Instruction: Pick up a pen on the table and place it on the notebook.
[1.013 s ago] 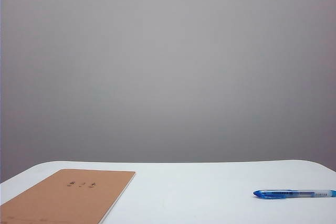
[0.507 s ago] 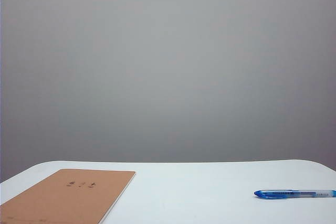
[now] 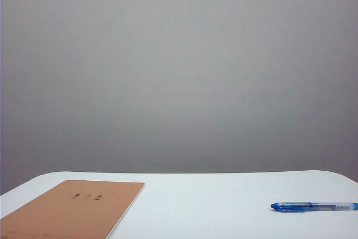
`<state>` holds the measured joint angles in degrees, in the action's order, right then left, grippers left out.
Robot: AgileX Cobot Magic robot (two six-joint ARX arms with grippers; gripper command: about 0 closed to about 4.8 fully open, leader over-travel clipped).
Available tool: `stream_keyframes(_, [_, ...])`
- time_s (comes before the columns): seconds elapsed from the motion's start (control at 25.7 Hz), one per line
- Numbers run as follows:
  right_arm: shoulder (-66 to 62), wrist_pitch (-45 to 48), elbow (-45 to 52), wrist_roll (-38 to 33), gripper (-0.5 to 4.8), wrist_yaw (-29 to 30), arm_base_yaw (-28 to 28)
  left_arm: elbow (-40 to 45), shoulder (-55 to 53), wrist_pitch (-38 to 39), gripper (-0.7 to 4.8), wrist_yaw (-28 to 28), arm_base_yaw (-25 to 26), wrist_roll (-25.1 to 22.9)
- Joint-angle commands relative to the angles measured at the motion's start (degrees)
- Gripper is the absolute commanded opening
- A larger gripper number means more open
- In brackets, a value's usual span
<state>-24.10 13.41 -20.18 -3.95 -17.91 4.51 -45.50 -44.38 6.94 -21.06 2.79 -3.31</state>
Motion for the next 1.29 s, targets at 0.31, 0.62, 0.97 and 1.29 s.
stream_keyframes(0.31, [-35.2, -0.1, -25.6, 12.3, 0.05, 24.3, -5.7, -10.8, -7.1, 8.7, -0.06, -2.5, -4.6, -7.5])
stream_keyframes(0.62, [-56.3, -15.7, -48.7, 13.4, 0.14, 40.1, -8.6, -10.8, -13.0, 13.9, -0.06, -12.0, -11.8, -9.8])
stream_keyframes(0.97, [-72.1, -26.7, -60.9, 21.3, 0.45, 53.9, -11.9, -15.0, -22.5, 18.4, -0.06, -7.9, -19.2, -9.7])
stream_keyframes(1.29, [-80.5, -43.6, -63.3, 45.0, 1.12, 51.9, -12.4, -23.0, -31.1, 17.0, -0.06, 4.7, -32.3, -2.3])
